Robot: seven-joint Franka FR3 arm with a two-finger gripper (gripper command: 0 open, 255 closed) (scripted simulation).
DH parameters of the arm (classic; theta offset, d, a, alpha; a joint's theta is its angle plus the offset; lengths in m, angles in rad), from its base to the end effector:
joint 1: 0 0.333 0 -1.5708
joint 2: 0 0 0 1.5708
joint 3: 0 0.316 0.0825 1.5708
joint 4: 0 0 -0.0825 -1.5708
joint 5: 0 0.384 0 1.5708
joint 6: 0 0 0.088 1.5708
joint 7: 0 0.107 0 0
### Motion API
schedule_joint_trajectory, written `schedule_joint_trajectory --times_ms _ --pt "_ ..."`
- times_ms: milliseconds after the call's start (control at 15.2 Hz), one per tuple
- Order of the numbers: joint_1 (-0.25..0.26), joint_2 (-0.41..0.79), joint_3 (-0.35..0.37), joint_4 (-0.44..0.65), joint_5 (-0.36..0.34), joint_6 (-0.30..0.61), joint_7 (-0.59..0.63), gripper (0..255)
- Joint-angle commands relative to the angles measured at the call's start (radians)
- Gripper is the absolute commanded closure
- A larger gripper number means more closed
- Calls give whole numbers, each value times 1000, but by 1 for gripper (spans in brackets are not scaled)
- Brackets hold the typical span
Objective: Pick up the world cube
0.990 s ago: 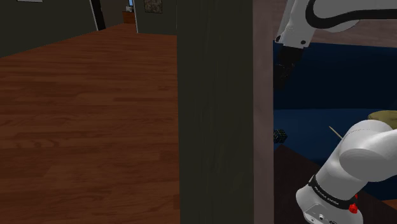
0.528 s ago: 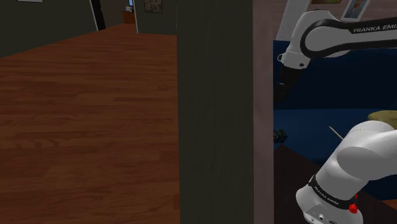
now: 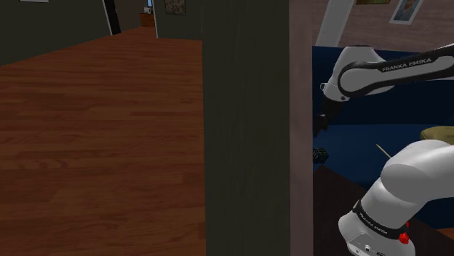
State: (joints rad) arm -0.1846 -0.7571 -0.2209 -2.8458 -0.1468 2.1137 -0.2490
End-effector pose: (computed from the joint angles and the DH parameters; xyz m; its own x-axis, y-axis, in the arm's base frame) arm 0.2854 -0.1197 0.3911 0.9994 -0.0238 0.0246 -0.0233 -0.9996 -0.0186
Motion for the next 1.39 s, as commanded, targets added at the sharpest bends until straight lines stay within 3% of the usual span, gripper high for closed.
schedule_joint_trajectory --times_ms 0,396,792,924,1122,1320 --pt "-29 37 -27 -37 -33 84 -17 0" --pt "-113 224 -118 -96 -130 363 -69 0" --pt "-161 506 -221 -86 -180 671 -133 0" --pt "-151 612 -264 -69 -152 773 -178 0" --pt "-123 684 -286 -64 -93 841 -223 0" --pt "-80 758 -293 -63 43 908 -316 0"
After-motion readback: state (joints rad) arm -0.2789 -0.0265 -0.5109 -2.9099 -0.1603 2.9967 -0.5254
